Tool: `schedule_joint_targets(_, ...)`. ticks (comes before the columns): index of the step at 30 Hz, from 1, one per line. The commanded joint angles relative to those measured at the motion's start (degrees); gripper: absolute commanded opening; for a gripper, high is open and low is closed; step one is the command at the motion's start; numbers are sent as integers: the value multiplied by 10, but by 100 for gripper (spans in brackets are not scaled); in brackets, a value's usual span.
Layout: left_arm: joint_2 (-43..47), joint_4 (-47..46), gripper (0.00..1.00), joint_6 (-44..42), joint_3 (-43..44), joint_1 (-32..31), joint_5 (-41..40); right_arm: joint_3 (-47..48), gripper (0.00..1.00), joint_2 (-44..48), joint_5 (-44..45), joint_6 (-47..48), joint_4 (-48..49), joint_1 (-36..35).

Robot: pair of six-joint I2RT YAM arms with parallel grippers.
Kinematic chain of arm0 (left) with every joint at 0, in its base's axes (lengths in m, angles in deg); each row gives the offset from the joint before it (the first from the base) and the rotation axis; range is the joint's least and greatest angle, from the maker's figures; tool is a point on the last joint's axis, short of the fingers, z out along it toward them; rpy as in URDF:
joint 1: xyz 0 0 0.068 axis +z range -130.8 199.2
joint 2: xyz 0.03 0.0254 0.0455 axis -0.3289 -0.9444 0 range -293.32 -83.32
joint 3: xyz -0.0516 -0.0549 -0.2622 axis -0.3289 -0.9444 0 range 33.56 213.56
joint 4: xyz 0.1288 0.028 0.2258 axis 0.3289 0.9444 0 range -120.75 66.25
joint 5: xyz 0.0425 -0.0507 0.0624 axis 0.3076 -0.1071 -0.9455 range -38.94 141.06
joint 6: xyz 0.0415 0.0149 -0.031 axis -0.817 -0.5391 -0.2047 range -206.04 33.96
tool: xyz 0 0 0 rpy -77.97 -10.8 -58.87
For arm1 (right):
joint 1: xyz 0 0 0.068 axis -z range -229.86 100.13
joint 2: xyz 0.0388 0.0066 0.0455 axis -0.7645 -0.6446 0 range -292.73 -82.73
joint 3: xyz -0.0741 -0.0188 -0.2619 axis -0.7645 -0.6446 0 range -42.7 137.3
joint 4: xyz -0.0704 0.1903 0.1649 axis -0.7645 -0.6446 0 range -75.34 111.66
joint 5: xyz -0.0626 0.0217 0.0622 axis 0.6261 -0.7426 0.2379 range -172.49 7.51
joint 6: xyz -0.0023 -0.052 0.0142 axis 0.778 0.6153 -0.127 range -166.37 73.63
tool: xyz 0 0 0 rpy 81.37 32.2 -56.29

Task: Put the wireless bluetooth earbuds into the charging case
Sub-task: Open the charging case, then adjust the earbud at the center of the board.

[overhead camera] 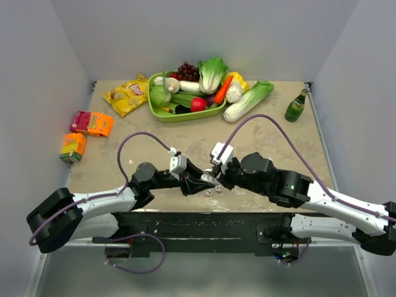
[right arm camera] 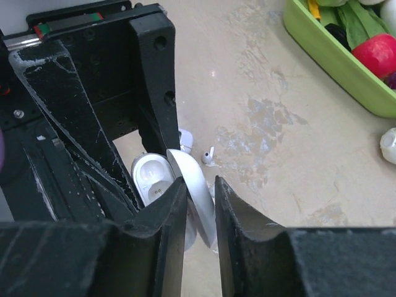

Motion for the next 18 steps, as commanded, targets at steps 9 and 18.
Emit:
schedule_joint_targets(9, 47, -116, 0, 10, -84, 1, -133, -23, 60, 73, 189, -165, 102, 15)
schedule_joint_targets(18, 179, -70, 0, -14, -171, -12, -248, -217, 47, 36, 63, -337, 156, 118)
